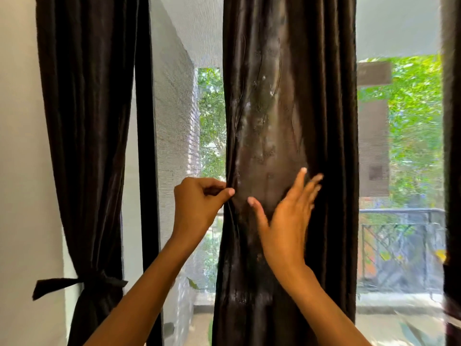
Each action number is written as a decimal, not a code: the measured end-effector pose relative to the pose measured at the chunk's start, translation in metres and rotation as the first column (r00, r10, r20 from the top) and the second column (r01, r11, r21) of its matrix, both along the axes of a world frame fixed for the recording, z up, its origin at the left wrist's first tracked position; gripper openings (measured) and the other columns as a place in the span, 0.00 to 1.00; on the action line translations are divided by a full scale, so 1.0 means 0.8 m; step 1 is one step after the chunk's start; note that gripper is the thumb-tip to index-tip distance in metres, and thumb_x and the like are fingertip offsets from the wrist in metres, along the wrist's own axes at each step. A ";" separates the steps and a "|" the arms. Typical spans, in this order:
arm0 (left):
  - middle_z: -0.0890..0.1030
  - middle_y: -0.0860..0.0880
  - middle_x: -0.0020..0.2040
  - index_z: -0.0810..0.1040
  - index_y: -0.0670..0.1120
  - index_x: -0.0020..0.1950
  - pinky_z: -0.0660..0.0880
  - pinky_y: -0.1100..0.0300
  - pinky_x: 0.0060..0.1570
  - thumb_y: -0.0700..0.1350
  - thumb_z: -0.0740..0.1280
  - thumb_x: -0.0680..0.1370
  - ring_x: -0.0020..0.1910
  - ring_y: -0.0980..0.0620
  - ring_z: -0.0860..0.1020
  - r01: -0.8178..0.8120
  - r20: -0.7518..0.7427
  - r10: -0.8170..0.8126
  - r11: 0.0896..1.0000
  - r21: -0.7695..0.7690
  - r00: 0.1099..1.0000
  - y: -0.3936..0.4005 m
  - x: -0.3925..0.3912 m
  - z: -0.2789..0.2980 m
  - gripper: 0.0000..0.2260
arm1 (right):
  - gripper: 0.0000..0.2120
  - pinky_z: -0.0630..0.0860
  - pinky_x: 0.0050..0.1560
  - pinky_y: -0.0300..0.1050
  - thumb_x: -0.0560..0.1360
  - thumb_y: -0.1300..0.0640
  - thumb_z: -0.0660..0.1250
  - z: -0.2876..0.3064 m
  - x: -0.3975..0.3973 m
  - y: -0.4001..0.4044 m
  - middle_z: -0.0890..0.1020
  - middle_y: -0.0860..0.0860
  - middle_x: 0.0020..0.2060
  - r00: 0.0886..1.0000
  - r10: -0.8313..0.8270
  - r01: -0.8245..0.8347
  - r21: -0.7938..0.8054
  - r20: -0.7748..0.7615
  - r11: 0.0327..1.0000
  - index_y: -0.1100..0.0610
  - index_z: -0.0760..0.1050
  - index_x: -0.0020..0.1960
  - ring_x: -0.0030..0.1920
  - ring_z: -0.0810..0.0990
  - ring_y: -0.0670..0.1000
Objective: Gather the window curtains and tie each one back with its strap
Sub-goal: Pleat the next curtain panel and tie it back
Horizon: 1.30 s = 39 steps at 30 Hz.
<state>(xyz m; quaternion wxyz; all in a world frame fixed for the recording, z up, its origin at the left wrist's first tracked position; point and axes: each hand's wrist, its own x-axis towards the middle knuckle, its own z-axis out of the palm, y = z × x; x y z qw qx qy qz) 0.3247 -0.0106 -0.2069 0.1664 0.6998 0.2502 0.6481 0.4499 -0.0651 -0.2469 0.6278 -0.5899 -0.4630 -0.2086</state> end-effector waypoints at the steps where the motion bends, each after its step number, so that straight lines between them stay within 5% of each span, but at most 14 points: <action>1: 0.85 0.47 0.36 0.85 0.43 0.43 0.81 0.49 0.45 0.42 0.77 0.68 0.36 0.51 0.83 -0.002 0.000 0.002 1.000 0.000 1.000 -0.002 0.000 0.000 0.07 | 0.49 0.54 0.74 0.54 0.72 0.44 0.68 0.004 0.004 0.003 0.45 0.60 0.77 0.975 0.192 -0.193 0.005 -0.114 0.981 0.56 0.38 0.77 0.77 0.49 0.57; 5: 0.84 0.47 0.36 0.85 0.44 0.43 0.81 0.49 0.44 0.41 0.77 0.67 0.35 0.52 0.83 -0.028 -0.011 0.028 1.000 0.005 1.000 -0.004 -0.002 0.000 0.06 | 0.41 0.76 0.60 0.46 0.69 0.58 0.76 0.021 0.018 0.022 0.78 0.56 0.61 0.653 0.658 -0.645 0.178 -0.375 0.743 0.58 0.57 0.75 0.56 0.81 0.48; 6: 0.84 0.47 0.36 0.85 0.43 0.43 0.81 0.50 0.44 0.41 0.77 0.67 0.35 0.52 0.83 -0.040 -0.018 0.041 0.999 0.010 0.999 -0.004 -0.003 -0.001 0.06 | 0.36 0.78 0.57 0.46 0.67 0.60 0.77 0.022 0.018 0.025 0.82 0.56 0.56 0.680 0.650 -0.631 0.181 -0.339 0.754 0.59 0.65 0.71 0.51 0.82 0.45; 8: 0.84 0.47 0.36 0.85 0.43 0.44 0.81 0.51 0.45 0.41 0.77 0.68 0.35 0.53 0.83 -0.062 -0.024 0.062 0.998 0.017 0.998 -0.006 -0.006 -0.002 0.07 | 0.31 0.76 0.60 0.49 0.65 0.55 0.78 0.018 0.017 0.029 0.79 0.55 0.59 0.888 0.407 -0.387 0.130 -0.214 0.913 0.57 0.73 0.66 0.56 0.79 0.46; 10: 0.85 0.47 0.37 0.85 0.42 0.45 0.81 0.51 0.46 0.42 0.77 0.68 0.36 0.53 0.83 -0.073 -0.020 0.073 0.997 0.017 0.997 -0.008 -0.010 -0.001 0.08 | 0.41 0.63 0.71 0.57 0.64 0.45 0.77 0.016 0.013 0.029 0.65 0.57 0.72 0.984 0.138 -0.129 0.082 -0.113 0.988 0.54 0.65 0.72 0.71 0.64 0.55; 12: 0.85 0.46 0.38 0.85 0.41 0.46 0.81 0.51 0.46 0.42 0.77 0.68 0.37 0.52 0.83 -0.084 -0.026 0.084 0.996 0.010 0.996 -0.009 -0.012 0.001 0.08 | 0.53 0.50 0.72 0.63 0.62 0.39 0.75 0.015 0.011 0.028 0.47 0.59 0.77 0.987 0.070 -0.068 0.018 -0.147 0.998 0.53 0.50 0.77 0.76 0.47 0.58; 14: 0.85 0.45 0.38 0.85 0.41 0.46 0.81 0.53 0.46 0.41 0.77 0.68 0.37 0.52 0.83 -0.092 -0.037 0.092 0.996 0.000 0.995 -0.010 -0.016 0.004 0.08 | 0.59 0.48 0.72 0.64 0.62 0.37 0.74 0.014 0.007 0.025 0.42 0.59 0.77 0.985 0.074 -0.076 -0.005 -0.154 0.997 0.53 0.41 0.78 0.77 0.43 0.58; 18: 0.84 0.45 0.37 0.85 0.41 0.45 0.81 0.56 0.43 0.40 0.76 0.68 0.34 0.53 0.82 -0.095 -0.044 0.095 0.995 -0.016 0.995 -0.013 -0.023 0.006 0.07 | 0.50 0.66 0.69 0.52 0.66 0.47 0.77 0.024 0.003 0.021 0.69 0.56 0.70 0.903 0.364 -0.353 0.092 -0.226 0.931 0.54 0.50 0.77 0.69 0.69 0.55; 22: 0.84 0.46 0.36 0.85 0.42 0.44 0.80 0.61 0.42 0.40 0.76 0.69 0.34 0.56 0.82 -0.113 -0.037 0.114 0.993 0.021 0.993 -0.020 -0.023 0.005 0.06 | 0.15 0.80 0.45 0.53 0.73 0.59 0.70 0.019 -0.010 0.016 0.85 0.54 0.45 0.985 0.170 -0.173 0.113 0.032 0.978 0.51 0.78 0.59 0.46 0.84 0.56; 25: 0.84 0.49 0.37 0.85 0.42 0.45 0.79 0.67 0.41 0.40 0.75 0.70 0.35 0.58 0.82 -0.087 -0.039 0.090 0.994 0.060 0.995 -0.030 -0.023 0.001 0.05 | 0.28 0.72 0.39 0.47 0.75 0.67 0.61 0.013 -0.027 -0.005 0.83 0.58 0.46 0.964 0.019 -0.001 -0.068 0.266 0.998 0.50 0.67 0.72 0.46 0.81 0.62; 28: 0.85 0.49 0.38 0.85 0.42 0.46 0.79 0.67 0.42 0.41 0.74 0.71 0.37 0.60 0.82 -0.063 -0.047 0.067 0.994 0.085 0.997 -0.034 -0.026 -0.001 0.06 | 0.38 0.62 0.41 0.44 0.74 0.71 0.57 0.008 -0.034 -0.021 0.74 0.57 0.66 0.927 0.071 0.043 -0.292 0.369 0.956 0.51 0.48 0.78 0.55 0.78 0.60; 30: 0.85 0.49 0.39 0.85 0.43 0.47 0.79 0.66 0.42 0.42 0.74 0.71 0.38 0.59 0.83 -0.027 -0.044 0.031 0.997 0.071 0.999 -0.034 -0.027 -0.002 0.06 | 0.40 0.66 0.45 0.44 0.73 0.71 0.56 0.008 -0.029 -0.023 0.58 0.52 0.76 0.887 0.134 0.028 -0.341 0.441 0.940 0.52 0.42 0.78 0.63 0.74 0.57; 33: 0.85 0.50 0.39 0.85 0.45 0.47 0.80 0.63 0.43 0.42 0.73 0.72 0.39 0.59 0.83 0.029 -0.040 -0.027 0.998 0.052 0.999 -0.037 -0.028 -0.001 0.05 | 0.38 0.70 0.54 0.44 0.75 0.67 0.56 0.009 -0.022 -0.022 0.46 0.48 0.78 0.829 0.288 -0.064 -0.430 0.480 0.900 0.52 0.40 0.78 0.70 0.67 0.53; 39: 0.85 0.50 0.37 0.86 0.45 0.44 0.80 0.61 0.44 0.44 0.74 0.71 0.37 0.58 0.83 0.026 -0.083 -0.019 0.996 0.084 0.996 -0.041 -0.025 0.003 0.05 | 0.27 0.69 0.66 0.50 0.80 0.51 0.54 0.014 -0.009 -0.026 0.49 0.46 0.77 0.793 0.401 -0.177 -0.457 0.459 0.872 0.50 0.52 0.77 0.73 0.62 0.50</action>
